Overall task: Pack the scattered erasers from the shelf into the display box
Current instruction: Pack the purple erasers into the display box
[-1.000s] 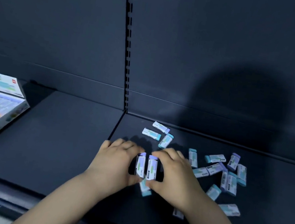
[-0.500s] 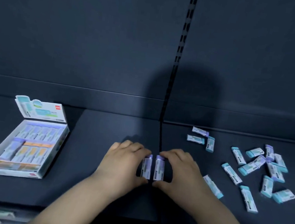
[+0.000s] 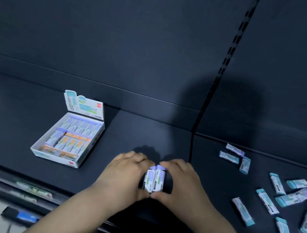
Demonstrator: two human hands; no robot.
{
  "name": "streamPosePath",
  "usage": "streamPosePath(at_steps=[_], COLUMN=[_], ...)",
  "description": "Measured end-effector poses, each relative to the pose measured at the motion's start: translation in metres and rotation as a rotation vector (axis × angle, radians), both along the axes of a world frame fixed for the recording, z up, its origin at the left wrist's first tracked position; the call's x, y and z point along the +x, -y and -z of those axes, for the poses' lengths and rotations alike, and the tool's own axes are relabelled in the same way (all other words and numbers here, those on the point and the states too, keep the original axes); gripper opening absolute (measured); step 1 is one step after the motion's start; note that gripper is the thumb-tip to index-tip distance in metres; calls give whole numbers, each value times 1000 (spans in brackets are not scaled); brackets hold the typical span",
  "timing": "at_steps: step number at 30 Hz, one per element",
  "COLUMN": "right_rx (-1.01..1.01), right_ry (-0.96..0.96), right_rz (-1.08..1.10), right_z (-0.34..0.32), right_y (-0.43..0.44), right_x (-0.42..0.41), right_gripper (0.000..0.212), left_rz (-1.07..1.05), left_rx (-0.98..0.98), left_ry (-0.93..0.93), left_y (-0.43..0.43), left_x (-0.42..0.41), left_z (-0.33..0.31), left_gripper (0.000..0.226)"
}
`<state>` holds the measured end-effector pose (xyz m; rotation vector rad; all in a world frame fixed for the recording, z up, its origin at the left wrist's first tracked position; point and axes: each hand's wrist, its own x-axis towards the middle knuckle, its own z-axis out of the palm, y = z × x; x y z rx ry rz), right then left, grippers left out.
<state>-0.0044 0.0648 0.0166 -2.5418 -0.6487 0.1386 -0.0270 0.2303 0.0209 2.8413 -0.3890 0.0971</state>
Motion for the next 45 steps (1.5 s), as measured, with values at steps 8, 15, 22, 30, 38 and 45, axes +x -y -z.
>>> streamPosePath(at_steps=[8,15,22,30,38,45], right_rx=[29,18,-108,-270,-317,-340], right_ry=[8,67,69,35,62,72], right_rz=[-50,44,127,124,37,25], right_z=[-5,-7,-7,-1,9,7], right_y=[-64,-154,-242,-263,-266,-259], right_x=[-2,4,12,20,27,30], right_gripper=[67,71,72,71,69,62], left_rz=[-87,-55,63,142,119,133], left_rx=[14,13,75,92,81,113], left_ry=[63,47,25,22,-2,19], left_y=[-68,-166,-254,-263,-261,-259], left_x=[-9,12,37,47,42,37], left_z=[2,-2,4,17,22,19], left_gripper=[69,70,71,69,49,51])
